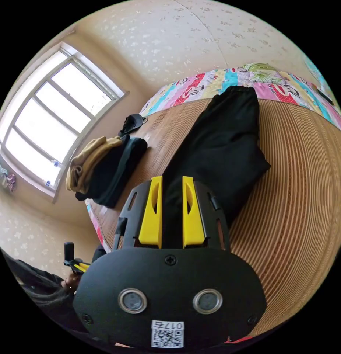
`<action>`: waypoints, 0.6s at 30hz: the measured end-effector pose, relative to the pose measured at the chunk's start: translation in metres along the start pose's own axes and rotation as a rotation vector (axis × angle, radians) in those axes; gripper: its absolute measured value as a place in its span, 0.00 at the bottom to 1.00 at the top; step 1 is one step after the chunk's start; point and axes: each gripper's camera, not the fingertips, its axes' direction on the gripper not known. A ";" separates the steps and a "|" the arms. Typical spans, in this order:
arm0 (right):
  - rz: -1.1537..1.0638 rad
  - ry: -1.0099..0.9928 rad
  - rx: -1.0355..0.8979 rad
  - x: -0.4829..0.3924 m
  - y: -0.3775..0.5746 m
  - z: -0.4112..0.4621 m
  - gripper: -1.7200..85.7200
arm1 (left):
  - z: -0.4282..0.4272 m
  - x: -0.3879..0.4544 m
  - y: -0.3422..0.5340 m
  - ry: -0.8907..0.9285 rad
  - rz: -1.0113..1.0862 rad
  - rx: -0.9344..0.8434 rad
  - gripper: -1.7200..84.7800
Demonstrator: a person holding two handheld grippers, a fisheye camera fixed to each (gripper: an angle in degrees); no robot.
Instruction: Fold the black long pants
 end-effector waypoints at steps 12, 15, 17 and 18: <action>0.085 0.078 -0.054 -0.033 0.237 -0.024 0.05 | 0.115 0.045 -0.065 -0.281 0.204 -0.074 0.09; 0.106 0.029 -0.086 -0.038 0.256 -0.025 0.04 | 0.127 0.044 -0.046 -0.294 0.178 -0.046 0.03; 0.097 -0.080 -0.072 -0.041 0.274 -0.038 0.04 | 0.124 0.046 -0.029 -0.232 0.159 -0.034 0.02; 0.089 -0.076 -0.057 -0.043 0.279 -0.043 0.04 | 0.123 0.047 -0.024 -0.229 0.159 -0.030 0.01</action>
